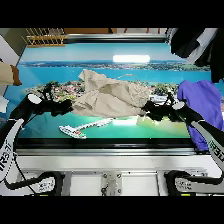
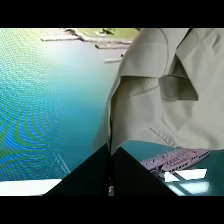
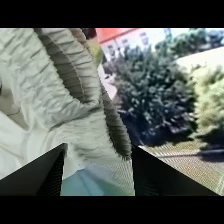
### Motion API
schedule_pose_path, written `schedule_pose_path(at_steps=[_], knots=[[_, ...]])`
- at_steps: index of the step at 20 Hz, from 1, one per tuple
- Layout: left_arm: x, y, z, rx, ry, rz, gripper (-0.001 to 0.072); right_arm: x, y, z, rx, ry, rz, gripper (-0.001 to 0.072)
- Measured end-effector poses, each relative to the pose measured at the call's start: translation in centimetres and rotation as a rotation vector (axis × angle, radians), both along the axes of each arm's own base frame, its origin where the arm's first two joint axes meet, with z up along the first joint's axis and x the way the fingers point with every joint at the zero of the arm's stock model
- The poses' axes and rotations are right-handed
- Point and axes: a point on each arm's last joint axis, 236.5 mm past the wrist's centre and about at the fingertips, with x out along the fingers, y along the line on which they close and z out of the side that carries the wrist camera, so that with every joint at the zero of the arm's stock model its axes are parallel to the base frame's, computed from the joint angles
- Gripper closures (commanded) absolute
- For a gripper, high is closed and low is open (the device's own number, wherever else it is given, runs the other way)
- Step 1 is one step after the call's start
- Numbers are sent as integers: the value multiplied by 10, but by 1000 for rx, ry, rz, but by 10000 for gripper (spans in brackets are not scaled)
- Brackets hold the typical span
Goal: Fold the clothes and pants, and hang the long-sleeved shirts on hangers.
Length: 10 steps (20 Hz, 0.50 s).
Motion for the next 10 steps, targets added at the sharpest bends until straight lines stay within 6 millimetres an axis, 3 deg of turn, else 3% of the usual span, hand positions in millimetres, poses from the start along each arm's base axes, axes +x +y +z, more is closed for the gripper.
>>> schedule_pose_path(at_steps=[1, 2, 3, 5, 6, 7, 10], knots=[[0, 0, 0, 0, 0, 0, 700, 0, 1, 0, -2, -4, 8, 324], [0, 0, 0, -1, 0, 1, 700, 0, 1, -1, -8, -10, 18, 452], [0, 0, 0, -1, 0, 1, 700, 0, 2, -1, -12, -13, 24, 493], [0, 0, 0, -1, 0, 1, 700, 0, 2, -2, -18, -19, 31, 497], [0, 0, 0, -1, 0, 1, 700, 1, 1, -2, -22, -24, 34, 639], [0, 0, 0, -1, 0, 2, 700, 2, 0, -2, -29, -29, 34, 699], [1, 0, 0, -1, -2, 5, 700, 6, -3, -2, -43, -45, 25, 700]])
